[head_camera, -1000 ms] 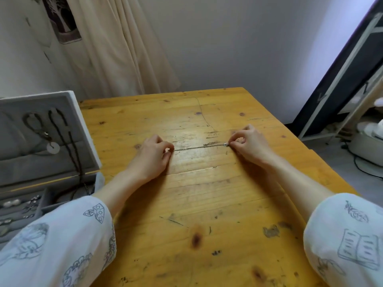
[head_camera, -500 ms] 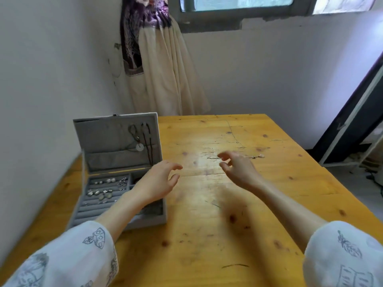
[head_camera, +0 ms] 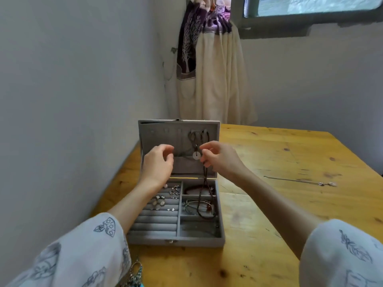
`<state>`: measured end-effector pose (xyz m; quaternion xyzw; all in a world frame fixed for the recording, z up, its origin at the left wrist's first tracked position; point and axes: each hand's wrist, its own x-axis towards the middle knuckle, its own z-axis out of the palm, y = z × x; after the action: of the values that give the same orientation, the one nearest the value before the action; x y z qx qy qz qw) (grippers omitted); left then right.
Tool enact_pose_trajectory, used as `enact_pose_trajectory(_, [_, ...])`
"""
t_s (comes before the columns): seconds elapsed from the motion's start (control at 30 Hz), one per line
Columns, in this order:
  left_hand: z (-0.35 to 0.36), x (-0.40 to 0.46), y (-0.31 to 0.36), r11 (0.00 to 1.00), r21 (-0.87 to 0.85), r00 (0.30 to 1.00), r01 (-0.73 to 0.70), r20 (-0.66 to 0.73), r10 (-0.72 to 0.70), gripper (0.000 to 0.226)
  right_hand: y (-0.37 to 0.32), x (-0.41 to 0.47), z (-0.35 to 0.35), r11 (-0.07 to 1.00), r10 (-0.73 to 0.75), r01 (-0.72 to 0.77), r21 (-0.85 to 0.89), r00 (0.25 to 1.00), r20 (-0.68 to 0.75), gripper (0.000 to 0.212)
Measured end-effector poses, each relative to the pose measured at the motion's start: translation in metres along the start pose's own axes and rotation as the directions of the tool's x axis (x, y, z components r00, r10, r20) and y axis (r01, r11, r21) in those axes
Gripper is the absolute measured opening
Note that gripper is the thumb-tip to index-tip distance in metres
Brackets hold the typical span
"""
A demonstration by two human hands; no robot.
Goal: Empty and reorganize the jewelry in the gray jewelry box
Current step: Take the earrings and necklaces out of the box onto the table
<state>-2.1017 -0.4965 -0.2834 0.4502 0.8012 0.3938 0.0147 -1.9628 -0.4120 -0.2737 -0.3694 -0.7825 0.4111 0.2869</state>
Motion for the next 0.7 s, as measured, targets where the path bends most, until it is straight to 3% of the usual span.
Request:
enact_pose_trajectory(0.17, [0.019, 0.026, 0.005, 0.994, 0.050, 0.988, 0.093, -0.129, -0.085, 0.024, -0.002, 0.015, 0.017, 0.999, -0.014, 0.013, 0.034, 1.000, 0.015, 0.023])
enact_pose_trajectory(0.43, [0.024, 0.032, 0.001, 0.963, 0.268, 0.988, 0.014, -0.152, 0.027, 0.018, 0.000, 0.026, 0.030, 1.000, -0.006, 0.006, 0.004, 0.999, 0.035, 0.027])
enact_pose_trajectory(0.5, [0.019, 0.031, 0.001, 0.976, 0.219, 0.989, 0.003, -0.142, 0.029, 0.017, -0.003, 0.028, 0.035, 1.000, -0.008, 0.009, -0.029, 1.000, 0.028, 0.028])
enact_pose_trajectory(0.7, [-0.006, 0.037, 0.001, 0.983, -0.169, 0.992, 0.071, -0.094, -0.088, 0.006, -0.010, 0.034, 0.059, 0.999, 0.034, -0.035, -0.013, 0.997, -0.064, 0.021])
